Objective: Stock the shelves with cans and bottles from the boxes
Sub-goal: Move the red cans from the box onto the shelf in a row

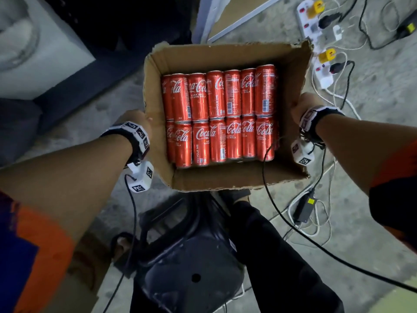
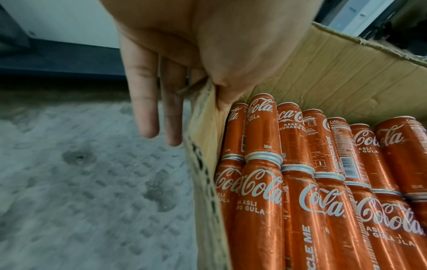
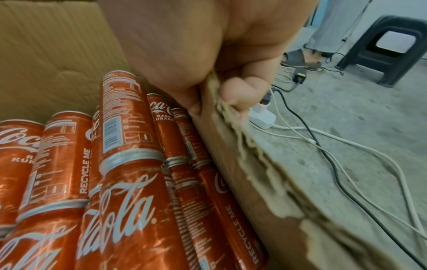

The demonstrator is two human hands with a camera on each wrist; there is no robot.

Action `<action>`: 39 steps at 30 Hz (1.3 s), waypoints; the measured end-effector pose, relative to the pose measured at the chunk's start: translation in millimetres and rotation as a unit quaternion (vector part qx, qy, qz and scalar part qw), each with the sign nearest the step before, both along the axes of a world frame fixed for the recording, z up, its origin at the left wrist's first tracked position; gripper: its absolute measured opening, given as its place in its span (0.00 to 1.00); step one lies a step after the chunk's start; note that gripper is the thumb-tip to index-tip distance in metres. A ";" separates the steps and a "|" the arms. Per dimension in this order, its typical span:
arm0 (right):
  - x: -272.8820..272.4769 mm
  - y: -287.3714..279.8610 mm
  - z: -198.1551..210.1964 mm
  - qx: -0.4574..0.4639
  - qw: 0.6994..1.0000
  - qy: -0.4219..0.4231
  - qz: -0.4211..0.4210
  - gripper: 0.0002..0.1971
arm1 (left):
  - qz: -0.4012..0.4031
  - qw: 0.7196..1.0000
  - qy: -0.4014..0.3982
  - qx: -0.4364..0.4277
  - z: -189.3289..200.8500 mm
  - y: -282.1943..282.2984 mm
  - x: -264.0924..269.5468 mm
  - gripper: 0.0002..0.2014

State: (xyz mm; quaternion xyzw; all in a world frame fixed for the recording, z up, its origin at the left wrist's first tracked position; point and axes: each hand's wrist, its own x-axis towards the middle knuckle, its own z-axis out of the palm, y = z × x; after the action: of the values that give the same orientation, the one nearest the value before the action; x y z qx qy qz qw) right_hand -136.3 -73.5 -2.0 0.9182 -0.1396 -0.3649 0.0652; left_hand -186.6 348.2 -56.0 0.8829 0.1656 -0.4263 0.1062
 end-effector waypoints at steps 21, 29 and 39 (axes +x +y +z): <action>5.6 119.4 -16.9 0.012 0.996 -0.022 0.080 0.17 | 0.161 0.987 -0.013 0.001 4.2 111.4 -100.6 0.17; -2.2 166.3 -23.9 0.027 0.995 -0.028 0.096 0.18 | 0.229 0.973 0.002 -0.023 9.5 145.4 -138.0 0.16; -17.2 227.4 -34.6 0.041 0.986 -0.024 0.159 0.18 | 0.208 0.977 0.047 0.028 17.1 188.9 -189.9 0.23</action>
State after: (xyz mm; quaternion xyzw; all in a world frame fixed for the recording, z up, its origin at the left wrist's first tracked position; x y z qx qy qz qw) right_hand -153.6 153.9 -36.6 0.9391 0.0215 -0.3332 0.0817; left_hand -376.5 537.1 -38.9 0.8106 0.3624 -0.4312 0.1601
